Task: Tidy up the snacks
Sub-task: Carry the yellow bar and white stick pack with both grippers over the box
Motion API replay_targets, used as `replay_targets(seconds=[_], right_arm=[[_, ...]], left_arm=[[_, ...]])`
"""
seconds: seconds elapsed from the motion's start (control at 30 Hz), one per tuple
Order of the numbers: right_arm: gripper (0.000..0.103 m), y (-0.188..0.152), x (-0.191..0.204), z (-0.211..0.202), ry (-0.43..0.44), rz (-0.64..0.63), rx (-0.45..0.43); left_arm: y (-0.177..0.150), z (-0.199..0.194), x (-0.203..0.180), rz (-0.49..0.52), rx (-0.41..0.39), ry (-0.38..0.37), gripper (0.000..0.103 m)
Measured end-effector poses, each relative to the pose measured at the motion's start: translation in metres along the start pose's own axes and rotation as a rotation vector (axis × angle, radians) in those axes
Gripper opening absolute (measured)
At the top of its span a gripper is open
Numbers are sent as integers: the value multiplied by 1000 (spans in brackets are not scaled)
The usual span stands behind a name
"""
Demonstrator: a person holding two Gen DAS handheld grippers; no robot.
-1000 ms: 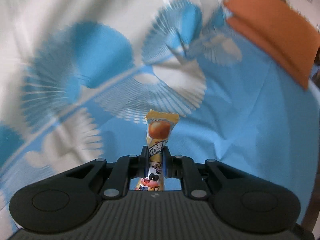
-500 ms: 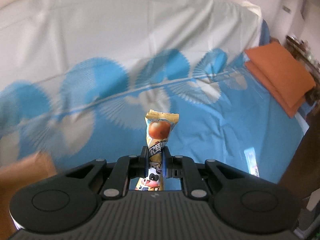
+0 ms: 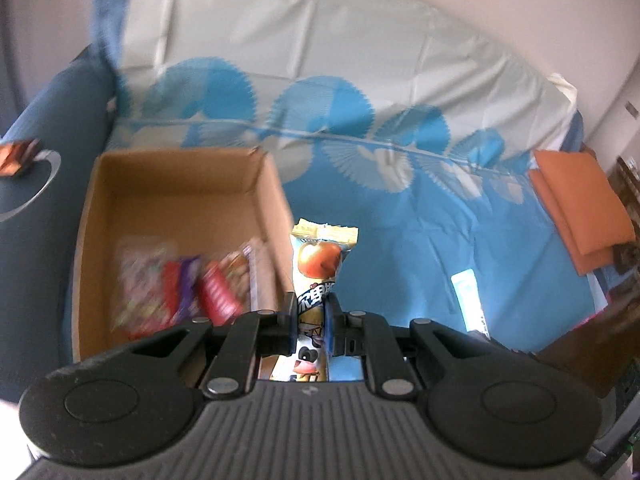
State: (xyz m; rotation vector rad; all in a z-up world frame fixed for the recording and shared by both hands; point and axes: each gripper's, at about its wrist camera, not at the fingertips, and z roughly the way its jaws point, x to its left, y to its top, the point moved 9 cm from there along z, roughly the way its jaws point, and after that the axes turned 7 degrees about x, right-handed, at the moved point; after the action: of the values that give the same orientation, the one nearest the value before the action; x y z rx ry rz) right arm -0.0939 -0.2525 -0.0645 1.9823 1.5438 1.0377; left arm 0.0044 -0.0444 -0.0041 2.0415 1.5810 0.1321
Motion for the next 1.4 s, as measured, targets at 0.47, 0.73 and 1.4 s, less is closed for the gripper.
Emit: replay_targets(seconds=[0.47,0.73,1.4], right_arm=[[4,-16,91,-31,80,-200,1],[4,-8,108,-25,63,-241,5],[4,18,132,21,70,-299,37]], left_arm=[[-63,-84,64,-74,-142,58,14],[-61,-90,74,-66,-180,46,14],[-22,-63,93,-42,-188,107,14]])
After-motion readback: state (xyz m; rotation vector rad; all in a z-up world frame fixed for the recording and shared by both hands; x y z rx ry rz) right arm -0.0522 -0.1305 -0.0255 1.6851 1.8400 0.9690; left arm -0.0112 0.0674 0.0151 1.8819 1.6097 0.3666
